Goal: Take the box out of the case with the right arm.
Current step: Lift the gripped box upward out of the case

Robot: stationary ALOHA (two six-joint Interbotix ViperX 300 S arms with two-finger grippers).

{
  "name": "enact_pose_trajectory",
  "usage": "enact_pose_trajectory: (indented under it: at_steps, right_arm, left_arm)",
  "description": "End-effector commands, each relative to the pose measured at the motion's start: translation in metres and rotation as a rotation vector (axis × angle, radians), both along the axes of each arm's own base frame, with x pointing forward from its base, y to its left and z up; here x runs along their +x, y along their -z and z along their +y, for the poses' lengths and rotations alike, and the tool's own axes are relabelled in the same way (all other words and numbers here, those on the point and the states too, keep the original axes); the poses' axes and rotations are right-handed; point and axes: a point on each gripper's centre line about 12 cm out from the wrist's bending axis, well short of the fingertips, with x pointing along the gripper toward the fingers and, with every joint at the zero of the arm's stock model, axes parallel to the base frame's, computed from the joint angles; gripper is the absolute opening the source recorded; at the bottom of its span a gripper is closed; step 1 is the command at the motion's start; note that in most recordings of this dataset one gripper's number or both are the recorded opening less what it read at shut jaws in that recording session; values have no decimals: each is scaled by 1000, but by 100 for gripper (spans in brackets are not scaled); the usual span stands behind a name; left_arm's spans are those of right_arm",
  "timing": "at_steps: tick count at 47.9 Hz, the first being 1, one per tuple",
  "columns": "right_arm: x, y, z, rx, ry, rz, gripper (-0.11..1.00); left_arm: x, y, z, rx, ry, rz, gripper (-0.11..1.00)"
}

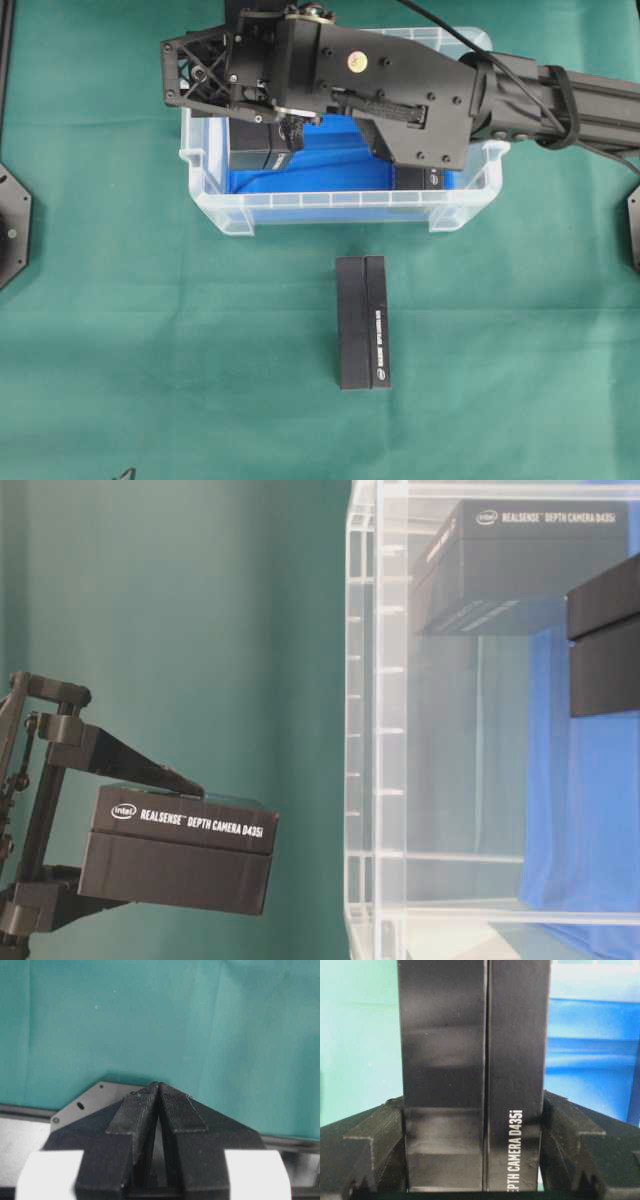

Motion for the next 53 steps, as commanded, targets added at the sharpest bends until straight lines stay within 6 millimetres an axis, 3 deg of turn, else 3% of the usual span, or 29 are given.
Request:
enact_pose_trajectory:
  at_steps: [1, 21, 37, 44, 53]
  right_arm:
    - [-17, -41, 2, -6, -4, -94, 68]
    - [-17, -41, 2, -1, -4, -97, 68]
    - [-16, -41, 16, 5, -17, -104, 68]
    - [-15, -42, 31, 16, -24, -116, 68]
    - [-15, -45, 66, 33, -54, -135, 68]
  left_arm:
    - [1, -3, 0, 2, 0, -12, 0]
    - [1, -3, 0, 2, 0, -11, 0]
    - [1, -3, 0, 3, 3, -11, 0]
    - [1, -3, 0, 3, 2, -11, 0]
    - [3, -2, 0, 4, 5, -8, 0]
